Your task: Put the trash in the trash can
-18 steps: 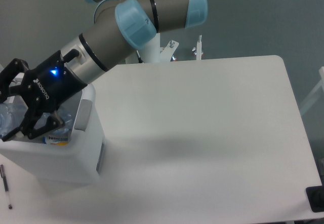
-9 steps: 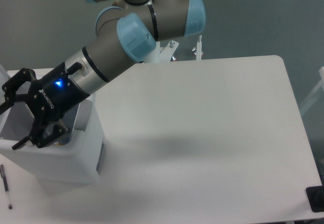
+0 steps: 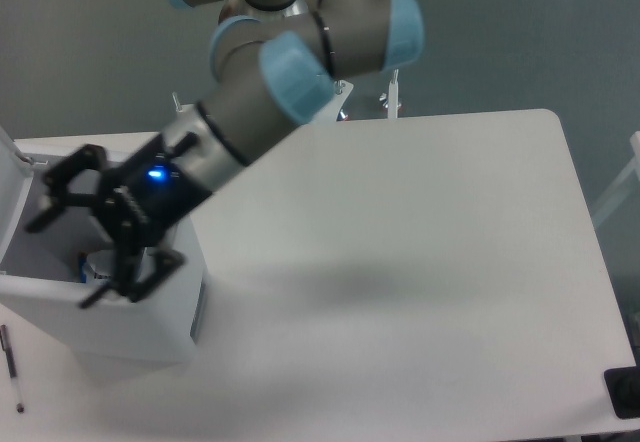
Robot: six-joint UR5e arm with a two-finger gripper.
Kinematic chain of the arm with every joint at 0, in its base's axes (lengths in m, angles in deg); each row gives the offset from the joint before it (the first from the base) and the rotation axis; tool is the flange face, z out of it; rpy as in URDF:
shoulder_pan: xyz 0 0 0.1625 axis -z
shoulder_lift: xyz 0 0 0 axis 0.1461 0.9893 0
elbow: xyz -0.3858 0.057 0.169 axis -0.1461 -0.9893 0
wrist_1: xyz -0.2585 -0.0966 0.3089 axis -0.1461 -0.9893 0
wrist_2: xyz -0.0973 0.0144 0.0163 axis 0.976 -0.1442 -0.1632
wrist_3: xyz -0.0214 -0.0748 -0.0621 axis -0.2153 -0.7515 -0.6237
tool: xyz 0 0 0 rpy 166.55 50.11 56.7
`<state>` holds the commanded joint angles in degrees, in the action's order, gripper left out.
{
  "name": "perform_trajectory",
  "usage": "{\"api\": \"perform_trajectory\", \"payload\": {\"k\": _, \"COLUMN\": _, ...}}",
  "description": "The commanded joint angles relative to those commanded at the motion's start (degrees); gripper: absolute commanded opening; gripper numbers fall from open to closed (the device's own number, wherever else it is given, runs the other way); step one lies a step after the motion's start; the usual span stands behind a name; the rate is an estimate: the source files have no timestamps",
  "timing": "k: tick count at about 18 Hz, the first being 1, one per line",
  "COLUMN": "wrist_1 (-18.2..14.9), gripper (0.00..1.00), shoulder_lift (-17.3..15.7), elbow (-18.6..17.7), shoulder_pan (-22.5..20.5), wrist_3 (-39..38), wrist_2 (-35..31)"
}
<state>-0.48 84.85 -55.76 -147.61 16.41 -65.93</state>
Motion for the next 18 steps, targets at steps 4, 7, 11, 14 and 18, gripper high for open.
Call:
{"api": "perform_trajectory", "payload": {"k": 4, "wrist_1": -0.09, "gripper": 1.0, "shoulder_lift": 1.4, "elbow": -0.34, "shoulder_pan": -5.89, "wrist_3": 0.17, "wrist_2": -0.09}}
{"api": "perform_trajectory", "payload": {"k": 7, "wrist_1": -0.09, "gripper": 1.0, "shoulder_lift": 1.93, "elbow": -1.75, "shoulder_pan": -10.98, "wrist_3": 0.61, "wrist_2": -0.44}}
{"api": "perform_trajectory", "payload": {"k": 11, "wrist_1": -0.26, "gripper": 1.0, "shoulder_lift": 2.55, "elbow": -1.75, "shoulder_pan": -13.81, "wrist_3": 4.38, "wrist_2": -12.96}}
{"api": "perform_trajectory", "payload": {"k": 14, "wrist_1": -0.44, "gripper": 1.0, "shoulder_lift": 3.16, "elbow": -0.96, "shoulder_pan": -14.43, "wrist_3": 6.23, "wrist_2": -23.79}}
{"api": "perform_trajectory", "payload": {"k": 18, "wrist_1": -0.53, "gripper": 1.0, "shoulder_lift": 4.3, "elbow": -0.78, "shoulder_pan": -16.0, "wrist_3": 9.83, "wrist_2": -30.57}}
